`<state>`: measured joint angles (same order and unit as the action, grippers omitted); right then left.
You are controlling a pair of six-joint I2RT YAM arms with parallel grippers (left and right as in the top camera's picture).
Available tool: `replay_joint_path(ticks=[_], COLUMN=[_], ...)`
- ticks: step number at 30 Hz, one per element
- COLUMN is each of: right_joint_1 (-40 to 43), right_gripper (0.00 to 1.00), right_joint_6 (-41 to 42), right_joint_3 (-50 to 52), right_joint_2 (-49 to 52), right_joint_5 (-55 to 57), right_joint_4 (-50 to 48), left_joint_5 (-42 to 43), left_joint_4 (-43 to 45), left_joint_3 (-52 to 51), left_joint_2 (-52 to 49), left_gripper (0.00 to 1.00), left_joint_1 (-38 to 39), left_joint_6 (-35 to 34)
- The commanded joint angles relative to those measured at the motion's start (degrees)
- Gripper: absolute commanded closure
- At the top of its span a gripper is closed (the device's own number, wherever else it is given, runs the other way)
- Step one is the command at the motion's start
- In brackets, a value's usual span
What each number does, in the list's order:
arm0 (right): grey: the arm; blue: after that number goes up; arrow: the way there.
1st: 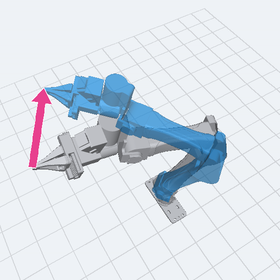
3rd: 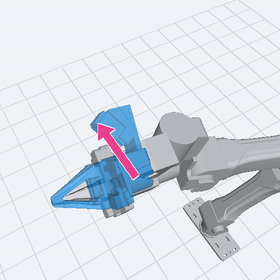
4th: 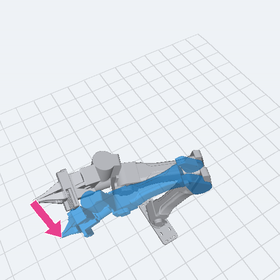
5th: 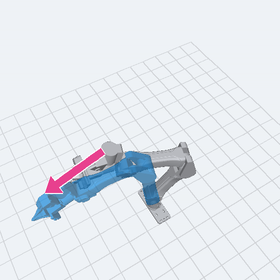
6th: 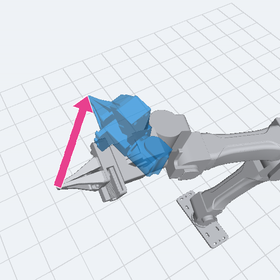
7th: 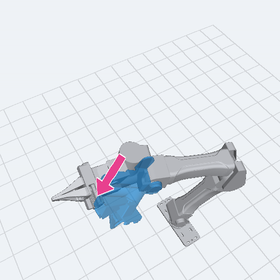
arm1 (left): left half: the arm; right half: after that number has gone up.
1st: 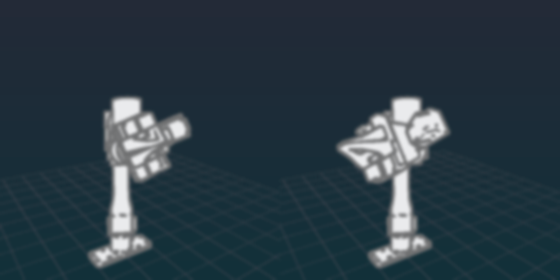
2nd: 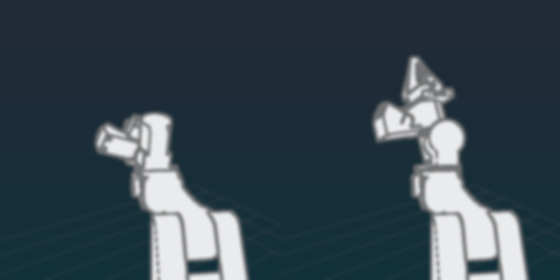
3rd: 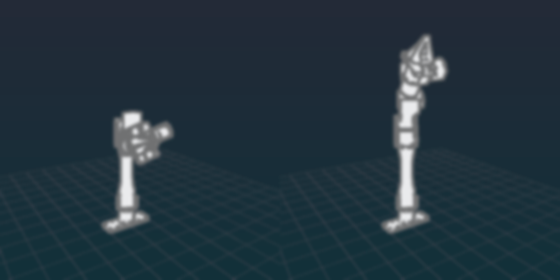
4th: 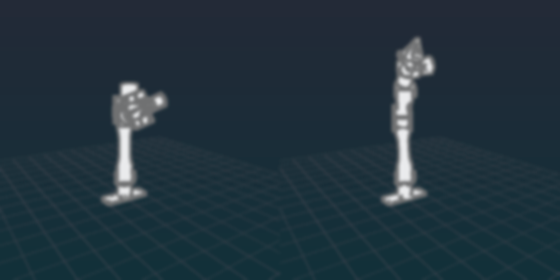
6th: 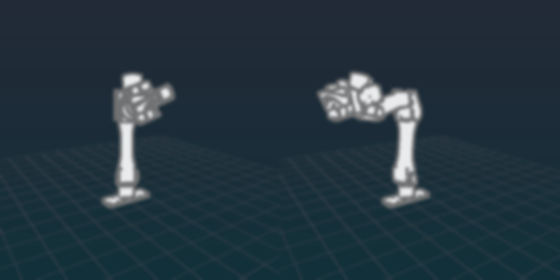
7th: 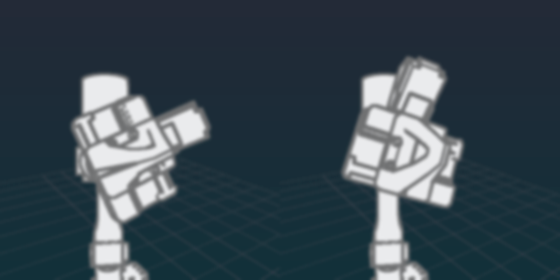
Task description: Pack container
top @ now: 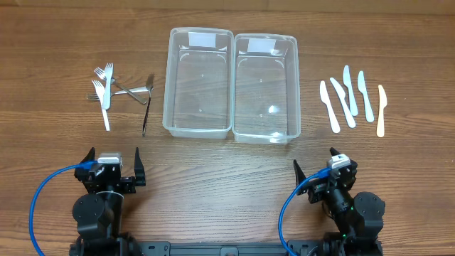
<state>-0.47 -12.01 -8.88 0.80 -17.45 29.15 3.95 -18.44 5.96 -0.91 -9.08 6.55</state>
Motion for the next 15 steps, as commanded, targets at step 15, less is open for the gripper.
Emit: replay_joint_path(ticks=[15], right_joint_1=[-0.11], right_gripper=[0.00], right_joint_6=[15.52], right_joint_3=[-3.17], right_joint_2=[-0.24], right_joint_5=[-20.70], right_joint_4=[-8.83], left_joint_5=[11.91], left_joint_4=[4.55], left_joint_3=[1.77], left_joint_2=[0.52], left_gripper=[0.00], left_joint_1=[-0.24], left_joint_6=[-15.93])
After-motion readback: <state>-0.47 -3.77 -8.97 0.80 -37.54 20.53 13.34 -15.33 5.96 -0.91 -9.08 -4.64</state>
